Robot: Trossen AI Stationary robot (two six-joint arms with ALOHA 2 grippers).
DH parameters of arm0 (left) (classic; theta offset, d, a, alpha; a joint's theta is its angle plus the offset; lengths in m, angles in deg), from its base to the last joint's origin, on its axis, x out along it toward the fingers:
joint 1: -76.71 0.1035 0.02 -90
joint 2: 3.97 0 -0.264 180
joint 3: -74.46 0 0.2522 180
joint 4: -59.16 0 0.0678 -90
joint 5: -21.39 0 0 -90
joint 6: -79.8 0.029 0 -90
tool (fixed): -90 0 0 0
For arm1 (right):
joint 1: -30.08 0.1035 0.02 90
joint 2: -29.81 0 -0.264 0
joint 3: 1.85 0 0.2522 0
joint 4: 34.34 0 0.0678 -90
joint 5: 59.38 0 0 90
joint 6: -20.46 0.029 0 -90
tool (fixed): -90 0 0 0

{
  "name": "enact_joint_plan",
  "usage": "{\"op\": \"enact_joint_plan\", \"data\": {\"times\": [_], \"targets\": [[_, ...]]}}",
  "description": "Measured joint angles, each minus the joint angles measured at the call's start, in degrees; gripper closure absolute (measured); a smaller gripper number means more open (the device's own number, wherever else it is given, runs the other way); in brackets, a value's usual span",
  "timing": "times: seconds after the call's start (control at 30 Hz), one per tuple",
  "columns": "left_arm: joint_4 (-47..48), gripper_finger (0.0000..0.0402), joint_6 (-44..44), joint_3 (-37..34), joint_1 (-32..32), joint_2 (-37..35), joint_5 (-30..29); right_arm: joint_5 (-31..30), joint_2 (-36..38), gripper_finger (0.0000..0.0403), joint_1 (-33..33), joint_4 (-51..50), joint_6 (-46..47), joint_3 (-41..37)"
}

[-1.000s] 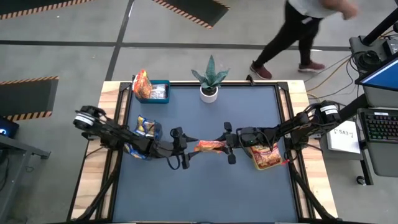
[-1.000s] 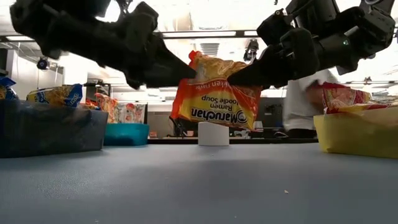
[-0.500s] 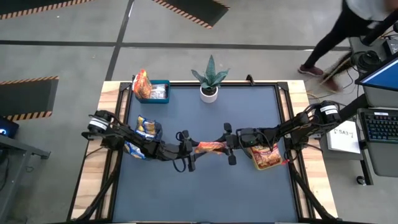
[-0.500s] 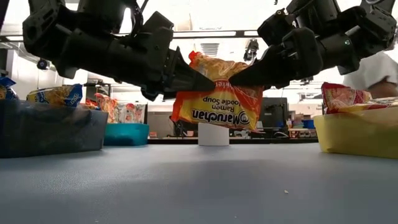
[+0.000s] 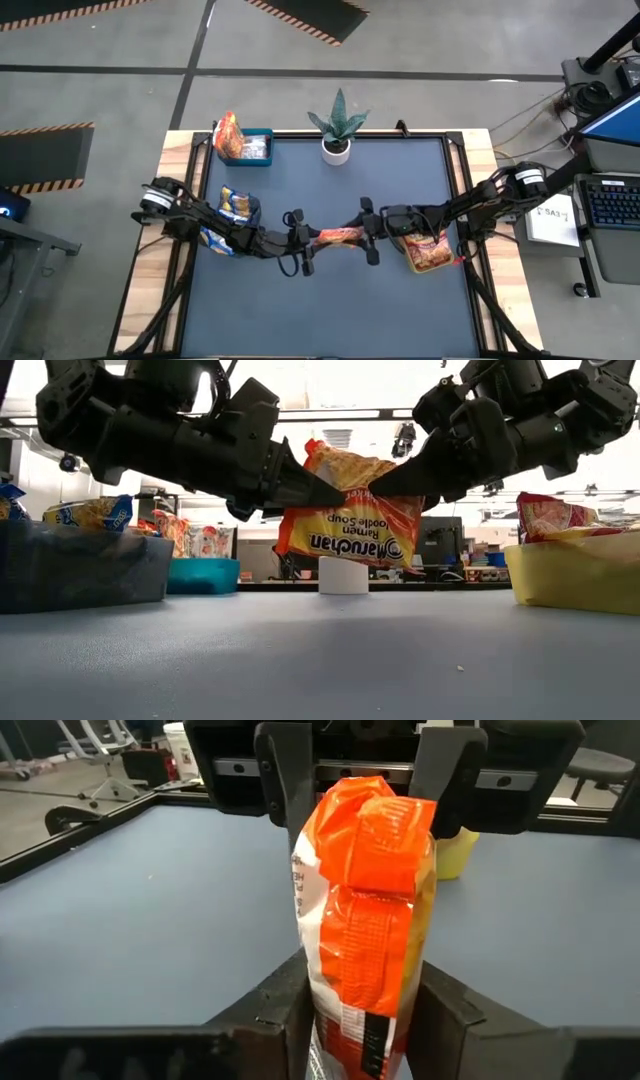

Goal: Sort Maruchan noodles
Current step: Put the orange noodle pack into the blue bin

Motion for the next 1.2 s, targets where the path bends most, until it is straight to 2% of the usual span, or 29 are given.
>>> {"op": "enact_joint_plan", "data": {"times": [0.17,0.4,0.57,0.7,0.87,1.07,1.2], "targets": [[0.0,0.03,0.0,0.0,0.0,-0.3,0.0,0.0,0.8,0.02,0.0,-1.9,0.5,1.4],[3.1,0.031,0.2,0.0,0.0,-2.1,0.0,0.0,5.8,0.016,-0.2,-17.2,1.3,6.3],[8.7,0.0307,0.2,0.0,0.0,-6.9,-1.7,0.0,11.0,0.0133,-0.2,-25.6,0.9,8.0],[18.7,0.0307,0.3,0.0,0.0,-13.3,-4.6,-0.6,16.0,0.0121,-0.3,-29.4,0.2,8.2],[32.2,0.0307,1.1,0.3,0.0,-22.6,-14.8,-4.5,20.7,0.0122,-0.4,-30.3,-1.8,7.8],[48.2,0.0307,-1.9,0.3,1.6,-33.3,-30.4,-4.5,22.7,0.0131,-0.4,-29.8,-2.8,7.8],[57.9,0.0307,-6.0,0.3,4.0,-38.6,-38.2,-4.5,22.3,0.0135,-0.4,-29.8,-2.9,7.8]]}}
